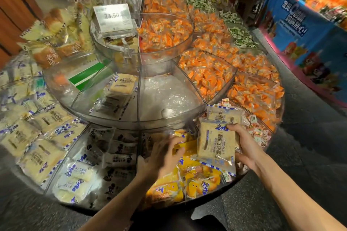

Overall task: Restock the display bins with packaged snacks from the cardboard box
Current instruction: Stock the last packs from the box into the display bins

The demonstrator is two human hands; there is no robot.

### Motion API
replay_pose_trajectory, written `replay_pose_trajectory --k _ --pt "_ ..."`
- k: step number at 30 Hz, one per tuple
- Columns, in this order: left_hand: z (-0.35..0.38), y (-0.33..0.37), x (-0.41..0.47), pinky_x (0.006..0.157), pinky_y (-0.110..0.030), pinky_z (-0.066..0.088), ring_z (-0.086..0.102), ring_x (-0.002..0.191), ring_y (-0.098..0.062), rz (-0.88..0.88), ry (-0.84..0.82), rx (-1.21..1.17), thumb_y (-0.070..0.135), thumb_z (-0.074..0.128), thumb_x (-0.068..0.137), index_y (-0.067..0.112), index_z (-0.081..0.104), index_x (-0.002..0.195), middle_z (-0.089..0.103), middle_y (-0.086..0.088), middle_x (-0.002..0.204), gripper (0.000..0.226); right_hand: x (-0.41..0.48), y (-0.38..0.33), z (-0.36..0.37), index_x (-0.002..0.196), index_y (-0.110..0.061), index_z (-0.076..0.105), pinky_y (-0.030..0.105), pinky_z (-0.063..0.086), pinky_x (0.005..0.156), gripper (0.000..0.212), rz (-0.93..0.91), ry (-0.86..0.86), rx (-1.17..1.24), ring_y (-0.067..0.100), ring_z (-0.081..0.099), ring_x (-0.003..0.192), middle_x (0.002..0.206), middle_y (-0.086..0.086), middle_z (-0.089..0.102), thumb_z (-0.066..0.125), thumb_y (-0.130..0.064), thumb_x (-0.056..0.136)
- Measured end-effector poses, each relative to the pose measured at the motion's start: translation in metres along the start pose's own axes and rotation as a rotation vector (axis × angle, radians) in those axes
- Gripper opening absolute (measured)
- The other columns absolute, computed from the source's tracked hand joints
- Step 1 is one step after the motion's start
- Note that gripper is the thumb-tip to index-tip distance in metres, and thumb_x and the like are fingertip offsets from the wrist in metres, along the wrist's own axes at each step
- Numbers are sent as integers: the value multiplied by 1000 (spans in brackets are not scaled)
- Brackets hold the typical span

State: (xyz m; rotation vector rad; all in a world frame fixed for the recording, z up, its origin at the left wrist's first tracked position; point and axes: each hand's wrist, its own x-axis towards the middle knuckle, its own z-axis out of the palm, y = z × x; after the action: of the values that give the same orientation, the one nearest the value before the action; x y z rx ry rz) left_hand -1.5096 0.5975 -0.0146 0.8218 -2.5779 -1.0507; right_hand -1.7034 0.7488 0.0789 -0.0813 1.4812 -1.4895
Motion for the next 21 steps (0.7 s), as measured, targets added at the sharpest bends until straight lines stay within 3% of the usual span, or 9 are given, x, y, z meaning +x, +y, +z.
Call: replay_pose_trajectory --k 2,4,6,9,12,13,16,19,21 --pt "-27 18 9 83 -25 51 65 97 -8 -103 36 -319 31 58 100 22 65 120 70 1 112 23 3 -3 11 111 -17 66 41 51 82 25 -6 -37 -42 17 75 89 106 7 77 43 -22 102" --pt "-53 37 15 69 -25 55 68 89 -10 -151 -30 -497 29 55 100 23 57 120 68 4 102 20 7 -5 26 110 -18 66 39 50 83 24 -8 -71 -89 15 74 91 107 5 77 45 -23 101" --pt "-74 46 18 64 -21 56 69 84 -4 -149 -99 -600 32 58 95 21 46 129 65 8 101 38 9 -7 48 111 -19 65 37 49 78 21 -12 -122 -127 13 73 93 101 1 78 48 -23 100" --pt "-101 36 18 63 -17 53 69 74 1 -195 -132 -646 28 69 89 15 33 143 69 -4 96 66 14 -5 83 122 -11 63 35 57 76 31 -30 -217 -158 19 74 97 107 6 76 57 -19 93" --pt "-127 17 13 80 -28 59 72 92 -14 -237 -148 -694 10 76 84 15 31 147 71 -10 108 77 19 1 116 130 -9 60 42 56 93 52 -35 -305 -186 22 72 105 113 7 75 69 -20 81" --pt "-136 8 10 84 -29 58 72 97 -16 -257 -149 -706 5 77 82 13 33 147 71 -9 112 79 19 2 127 129 -10 59 38 57 89 49 -31 -321 -196 17 73 101 107 3 77 71 -18 82" --pt "-164 -15 1 88 -31 58 71 103 -18 -256 -179 -692 -2 75 82 4 45 139 70 -16 118 64 24 7 155 115 -15 59 19 57 61 29 -25 -338 -223 4 74 79 87 -6 78 67 -5 89" --pt "-190 -42 -5 97 -45 54 70 104 -27 -263 -185 -658 0 76 83 12 56 124 71 -18 115 47 33 18 185 125 -10 56 26 58 73 47 -28 -347 -263 17 74 98 104 4 77 73 -9 81" --pt "-207 -62 -7 90 -43 55 70 94 -17 -243 -201 -602 10 80 82 17 64 116 74 -7 105 39 37 28 205 128 -9 55 26 58 75 54 -19 -342 -281 18 73 100 106 6 77 76 -11 78"
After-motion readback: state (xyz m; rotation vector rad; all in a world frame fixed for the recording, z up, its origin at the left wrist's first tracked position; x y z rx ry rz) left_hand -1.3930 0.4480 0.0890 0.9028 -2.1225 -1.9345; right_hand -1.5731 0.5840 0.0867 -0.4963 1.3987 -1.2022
